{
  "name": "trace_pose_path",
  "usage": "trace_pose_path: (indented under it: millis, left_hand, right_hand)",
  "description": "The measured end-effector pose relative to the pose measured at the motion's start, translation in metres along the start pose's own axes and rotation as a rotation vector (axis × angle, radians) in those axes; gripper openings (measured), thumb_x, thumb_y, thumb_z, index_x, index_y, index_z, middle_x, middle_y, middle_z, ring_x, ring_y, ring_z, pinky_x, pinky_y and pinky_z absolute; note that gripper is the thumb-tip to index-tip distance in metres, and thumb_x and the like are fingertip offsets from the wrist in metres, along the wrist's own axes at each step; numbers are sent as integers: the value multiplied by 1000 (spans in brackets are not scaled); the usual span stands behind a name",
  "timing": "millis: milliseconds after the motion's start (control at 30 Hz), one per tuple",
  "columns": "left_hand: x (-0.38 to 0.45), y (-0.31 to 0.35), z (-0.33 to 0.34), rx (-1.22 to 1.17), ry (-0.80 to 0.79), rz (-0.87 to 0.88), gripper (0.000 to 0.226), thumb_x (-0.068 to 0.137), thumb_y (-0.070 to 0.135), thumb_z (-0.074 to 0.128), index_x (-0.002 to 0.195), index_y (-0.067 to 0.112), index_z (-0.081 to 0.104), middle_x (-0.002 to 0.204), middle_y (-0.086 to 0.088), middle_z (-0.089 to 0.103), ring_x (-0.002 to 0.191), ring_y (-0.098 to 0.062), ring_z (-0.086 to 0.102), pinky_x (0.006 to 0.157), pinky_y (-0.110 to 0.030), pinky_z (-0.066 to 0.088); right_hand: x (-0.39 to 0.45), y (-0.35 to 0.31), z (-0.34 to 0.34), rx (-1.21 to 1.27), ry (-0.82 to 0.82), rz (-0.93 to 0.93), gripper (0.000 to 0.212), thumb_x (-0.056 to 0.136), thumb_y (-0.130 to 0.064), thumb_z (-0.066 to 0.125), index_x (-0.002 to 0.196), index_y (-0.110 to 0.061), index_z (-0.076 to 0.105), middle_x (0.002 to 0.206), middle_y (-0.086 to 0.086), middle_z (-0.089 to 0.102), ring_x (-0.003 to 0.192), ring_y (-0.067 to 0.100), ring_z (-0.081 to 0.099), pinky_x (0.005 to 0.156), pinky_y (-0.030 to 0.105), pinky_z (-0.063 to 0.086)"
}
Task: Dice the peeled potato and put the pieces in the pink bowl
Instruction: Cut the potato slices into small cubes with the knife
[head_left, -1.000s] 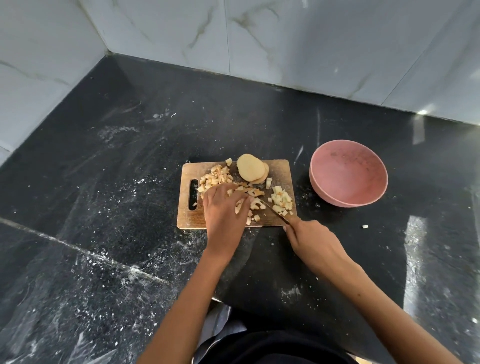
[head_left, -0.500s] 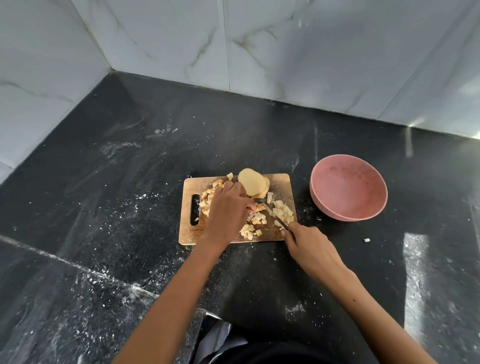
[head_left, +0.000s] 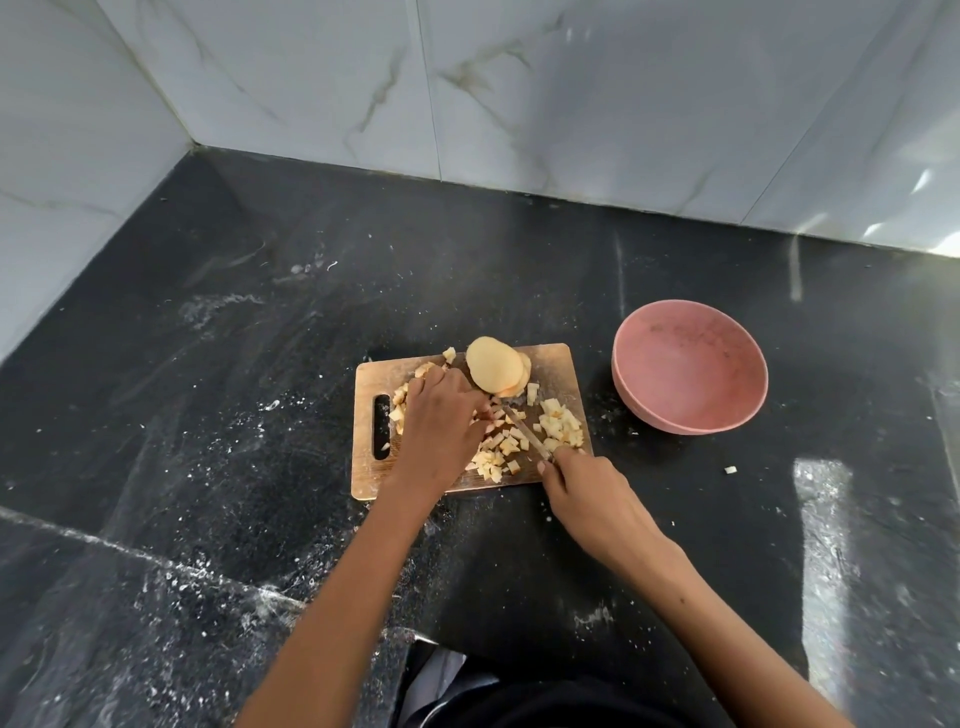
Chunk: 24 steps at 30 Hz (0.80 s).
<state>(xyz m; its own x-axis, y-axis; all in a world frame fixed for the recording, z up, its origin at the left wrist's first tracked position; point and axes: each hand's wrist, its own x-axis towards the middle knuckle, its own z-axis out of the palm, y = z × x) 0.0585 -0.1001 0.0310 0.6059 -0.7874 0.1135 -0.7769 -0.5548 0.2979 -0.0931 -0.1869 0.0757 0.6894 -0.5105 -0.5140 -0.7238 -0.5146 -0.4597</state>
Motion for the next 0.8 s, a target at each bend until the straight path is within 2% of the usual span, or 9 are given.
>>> trace_pose_path:
  millis: [133, 300, 400, 500, 567, 667, 733, 800]
  left_hand:
    - [-1, 3, -1, 13, -21, -34, 16, 84, 31, 71, 94, 19, 72, 94, 1, 57, 98, -18, 44, 88, -31, 26]
    - [-2, 2, 1, 10, -17, -55, 20, 85, 36, 68, 92, 18, 72, 94, 2, 56, 96, -16, 44, 87, -31, 26]
    - [-3, 3, 1, 9, -6, -73, 18, 86, 33, 66, 93, 18, 72, 94, 2, 57, 96, -16, 44, 87, -30, 26]
    - [-5, 6, 3, -1, 26, -99, 15, 85, 28, 68, 91, 15, 73, 92, -1, 58, 95, -19, 46, 88, -31, 27]
    - [-6, 8, 3, -8, 45, -108, 14, 84, 26, 69, 89, 13, 74, 91, -1, 59, 94, -19, 47, 89, -32, 30]
    - [-6, 8, 1, -22, 32, -114, 12, 83, 26, 72, 90, 16, 74, 91, 1, 59, 95, -18, 46, 91, -33, 30]
    - [-5, 7, -3, -51, 42, -97, 11, 81, 24, 75, 90, 16, 76, 89, 0, 61, 95, -20, 48, 96, -40, 35]
    - [-6, 4, -8, -76, 77, -73, 13, 79, 16, 77, 92, 17, 76, 90, -1, 62, 97, -23, 51, 95, -42, 38]
  right_hand:
    - [1, -6, 4, -16, -37, 15, 24, 102, -33, 34, 93, -19, 50, 94, 4, 58, 83, 20, 56, 68, 32, 41]
    - [5, -17, 7, -89, -77, 80, 21, 102, -22, 36, 113, -14, 52, 108, 9, 57, 91, 23, 56, 71, 33, 43]
    - [6, -22, 7, -134, -105, 93, 22, 101, -17, 38, 121, -14, 48, 103, 5, 53, 92, 21, 56, 73, 33, 46]
    - [1, -18, 6, -185, -117, 99, 18, 101, -16, 39, 116, -14, 47, 96, 3, 50, 84, 19, 53, 68, 32, 43]
    - [-3, -14, 6, -214, -125, 96, 16, 101, -16, 38, 113, -14, 47, 105, 6, 55, 90, 23, 57, 69, 34, 43]
    - [-6, -9, 1, -255, -117, 60, 17, 101, -20, 37, 111, -14, 49, 106, 7, 58, 94, 26, 61, 72, 36, 46]
    - [-7, -6, -9, -298, -71, 16, 21, 103, -27, 36, 110, -15, 50, 101, 6, 60, 91, 26, 62, 73, 37, 47]
    - [-8, -3, -21, -392, -13, -33, 23, 103, -34, 36, 112, -17, 48, 92, 3, 58, 86, 25, 62, 68, 35, 45]
